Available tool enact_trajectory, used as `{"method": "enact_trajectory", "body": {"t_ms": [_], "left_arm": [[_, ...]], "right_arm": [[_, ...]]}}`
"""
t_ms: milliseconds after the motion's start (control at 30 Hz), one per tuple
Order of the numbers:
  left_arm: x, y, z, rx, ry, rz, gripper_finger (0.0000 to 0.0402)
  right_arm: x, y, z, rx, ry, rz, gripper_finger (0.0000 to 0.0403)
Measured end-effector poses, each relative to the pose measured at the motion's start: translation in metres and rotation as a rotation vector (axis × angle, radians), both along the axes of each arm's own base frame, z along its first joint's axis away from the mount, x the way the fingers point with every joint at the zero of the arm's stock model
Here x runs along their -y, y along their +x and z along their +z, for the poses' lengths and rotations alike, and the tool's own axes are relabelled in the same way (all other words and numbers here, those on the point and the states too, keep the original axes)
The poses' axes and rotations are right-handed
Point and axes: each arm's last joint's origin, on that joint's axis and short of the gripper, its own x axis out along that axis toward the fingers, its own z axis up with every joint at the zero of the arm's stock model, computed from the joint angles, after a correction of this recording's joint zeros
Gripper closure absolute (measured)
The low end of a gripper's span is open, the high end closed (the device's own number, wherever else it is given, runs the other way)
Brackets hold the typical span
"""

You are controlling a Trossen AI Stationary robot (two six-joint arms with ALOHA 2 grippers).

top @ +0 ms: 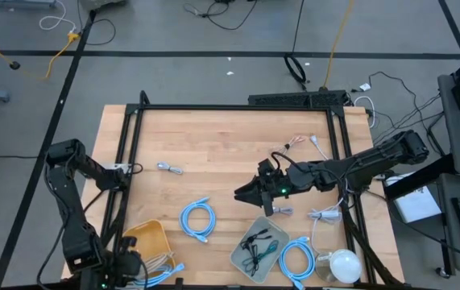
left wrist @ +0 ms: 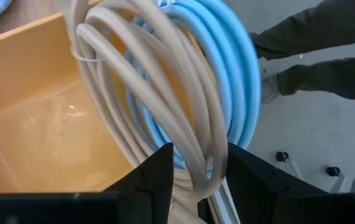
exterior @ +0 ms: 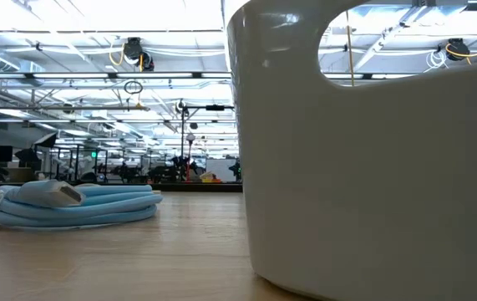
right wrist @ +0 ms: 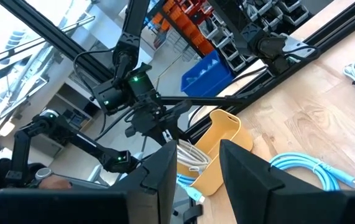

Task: Sort cables
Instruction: Put the brown HDMI cable into the yellow bin

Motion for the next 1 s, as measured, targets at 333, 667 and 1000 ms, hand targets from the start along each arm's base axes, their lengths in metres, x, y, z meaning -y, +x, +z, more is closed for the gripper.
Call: {"method": "enact_trajectory", "body": {"t_ms": [333,667,1000], "left_arm": [[-0.007,-0.002,-0.003,-0.060,0.038,0.110,0.0201],[0.006,0.012,0.006,0.045,-0.127,0.074,0.0245],[0.002,0.004,0.002,0.012,-0.056,0.098,0.0292]], "right_arm": [[0.000,0.000,0.000,0.000,0.004,-0.001,0.0289],[0.005,0.001,0.000,-0.001,0.003,-0.020,0.0289],[0.007,0.002,0.000,-0.001,0.004,-0.023,0.0289]]}}
